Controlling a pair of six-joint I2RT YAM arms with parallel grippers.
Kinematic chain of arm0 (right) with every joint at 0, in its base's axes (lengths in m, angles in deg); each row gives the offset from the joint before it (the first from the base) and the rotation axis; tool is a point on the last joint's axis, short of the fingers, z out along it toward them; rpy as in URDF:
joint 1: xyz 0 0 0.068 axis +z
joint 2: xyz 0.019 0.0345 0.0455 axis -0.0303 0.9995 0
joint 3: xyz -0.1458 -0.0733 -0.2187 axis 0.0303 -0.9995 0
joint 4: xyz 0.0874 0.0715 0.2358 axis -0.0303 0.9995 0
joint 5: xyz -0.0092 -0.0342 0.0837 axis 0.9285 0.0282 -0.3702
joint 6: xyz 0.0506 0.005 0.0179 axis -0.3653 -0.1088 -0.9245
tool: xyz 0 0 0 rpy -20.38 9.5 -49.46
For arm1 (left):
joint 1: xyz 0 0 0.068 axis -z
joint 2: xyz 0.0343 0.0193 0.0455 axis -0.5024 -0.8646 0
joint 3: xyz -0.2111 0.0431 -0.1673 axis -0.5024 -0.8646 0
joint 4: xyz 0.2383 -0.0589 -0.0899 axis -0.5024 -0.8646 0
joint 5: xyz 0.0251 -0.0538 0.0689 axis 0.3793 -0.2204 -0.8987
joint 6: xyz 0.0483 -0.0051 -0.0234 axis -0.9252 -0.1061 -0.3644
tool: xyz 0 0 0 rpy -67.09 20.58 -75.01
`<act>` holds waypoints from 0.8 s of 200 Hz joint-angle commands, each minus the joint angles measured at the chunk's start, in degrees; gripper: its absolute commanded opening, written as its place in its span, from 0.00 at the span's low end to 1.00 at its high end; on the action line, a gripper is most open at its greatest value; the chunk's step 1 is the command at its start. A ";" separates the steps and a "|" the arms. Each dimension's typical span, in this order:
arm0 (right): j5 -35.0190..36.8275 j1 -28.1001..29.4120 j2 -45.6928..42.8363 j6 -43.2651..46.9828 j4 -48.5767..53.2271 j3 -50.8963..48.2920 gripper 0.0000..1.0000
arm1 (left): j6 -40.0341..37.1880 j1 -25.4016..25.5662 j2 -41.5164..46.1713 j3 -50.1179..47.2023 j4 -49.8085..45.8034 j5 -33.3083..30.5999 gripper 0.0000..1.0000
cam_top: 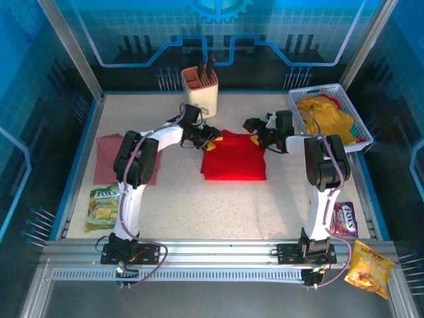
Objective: Fold and stack the t-shirts
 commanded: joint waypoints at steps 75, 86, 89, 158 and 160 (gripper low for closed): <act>2.97 1.05 -17.23 15.83 17.36 1.29 1.00 | -27.10 -4.92 17.21 -2.79 -24.44 -7.99 0.64; 4.30 1.10 -19.76 17.93 20.48 0.53 1.00 | -28.27 -4.92 19.08 -6.10 -22.88 -8.97 0.65; 4.82 1.22 -20.39 18.33 21.34 0.34 1.00 | -28.51 -4.92 19.49 -6.94 -22.49 -9.31 0.65; 13.95 4.02 -29.42 23.40 39.13 -6.24 1.00 | -35.94 -0.99 15.07 -6.23 -23.55 -19.77 0.74; 14.68 4.29 -29.76 23.61 39.57 -6.39 1.00 | -35.99 -0.80 14.78 -6.07 -23.43 -19.83 0.73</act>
